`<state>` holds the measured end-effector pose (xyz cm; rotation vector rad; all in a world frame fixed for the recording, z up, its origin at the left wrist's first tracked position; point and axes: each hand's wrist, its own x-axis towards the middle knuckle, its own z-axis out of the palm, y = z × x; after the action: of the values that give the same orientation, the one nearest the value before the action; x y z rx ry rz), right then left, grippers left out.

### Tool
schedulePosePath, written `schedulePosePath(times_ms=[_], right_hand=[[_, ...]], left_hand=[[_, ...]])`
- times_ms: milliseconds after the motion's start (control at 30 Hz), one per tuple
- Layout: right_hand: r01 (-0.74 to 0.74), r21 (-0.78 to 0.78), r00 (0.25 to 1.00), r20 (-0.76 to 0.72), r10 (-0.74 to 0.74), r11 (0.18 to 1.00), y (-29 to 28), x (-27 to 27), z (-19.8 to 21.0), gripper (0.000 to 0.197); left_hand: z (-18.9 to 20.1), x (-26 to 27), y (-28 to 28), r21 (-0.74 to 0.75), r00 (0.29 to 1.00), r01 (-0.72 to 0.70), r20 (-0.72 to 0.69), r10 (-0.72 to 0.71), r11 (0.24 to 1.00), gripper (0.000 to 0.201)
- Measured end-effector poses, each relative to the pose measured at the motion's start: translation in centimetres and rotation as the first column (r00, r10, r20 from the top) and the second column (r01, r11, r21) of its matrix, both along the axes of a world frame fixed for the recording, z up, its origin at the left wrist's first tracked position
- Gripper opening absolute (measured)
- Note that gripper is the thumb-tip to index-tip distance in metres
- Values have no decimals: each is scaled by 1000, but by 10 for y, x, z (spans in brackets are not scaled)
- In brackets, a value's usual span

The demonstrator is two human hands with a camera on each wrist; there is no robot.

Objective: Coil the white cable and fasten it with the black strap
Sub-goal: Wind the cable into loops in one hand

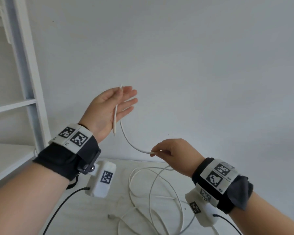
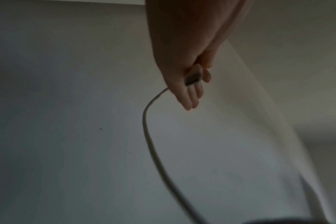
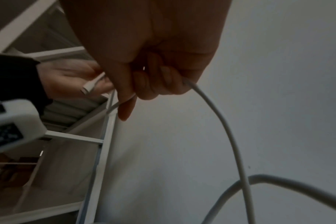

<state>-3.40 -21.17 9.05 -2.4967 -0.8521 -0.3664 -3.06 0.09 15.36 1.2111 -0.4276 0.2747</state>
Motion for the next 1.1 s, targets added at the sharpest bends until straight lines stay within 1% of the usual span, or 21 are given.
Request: schedulePosePath(times_ms=[100,233,367,433,567,667,767,833,933,1000,1100], right_hand=[[-67,-33,994,81,69,997,6,-5,18,19],[-109,-7,977,183,108,994,12,-7,38,17],[-126,19,955,274,116,992,15,-6,55,16],[-116,42,947,305,98,992,15,-5,62,16],[-54,129,955,295,14,990,13,-2,72,16],[-26,188,965,261,-24,982,14,0,74,15],[-9,258,970,238,-54,966,15,3,73,14],[4,309,973,219,-75,951,16,7,71,13],[14,377,979,183,-89,926,17,13,67,13],[13,420,986,143,-81,907,17,17,66,16],[2,483,999,31,-19,876,15,24,61,26]], left_hand=[[-7,-3,-3,115,999,-6,-39,10,993,21],[-14,-7,-7,245,996,54,-86,-34,968,21],[-18,-13,-11,294,985,134,-147,-93,947,25],[-20,-15,-12,301,974,182,-187,-129,936,31],[-24,-21,-14,344,959,224,-246,-143,912,29],[-28,-26,-18,311,947,260,-267,-178,914,29],[-30,-29,-22,261,949,245,-260,-176,934,31],[-31,-29,-23,217,956,221,-239,-168,951,32],[-31,-29,-24,127,949,248,-231,-215,960,33],[-30,-28,-22,65,935,287,-238,-264,956,29],[-26,-28,-17,-26,910,344,-237,-340,939,23]])
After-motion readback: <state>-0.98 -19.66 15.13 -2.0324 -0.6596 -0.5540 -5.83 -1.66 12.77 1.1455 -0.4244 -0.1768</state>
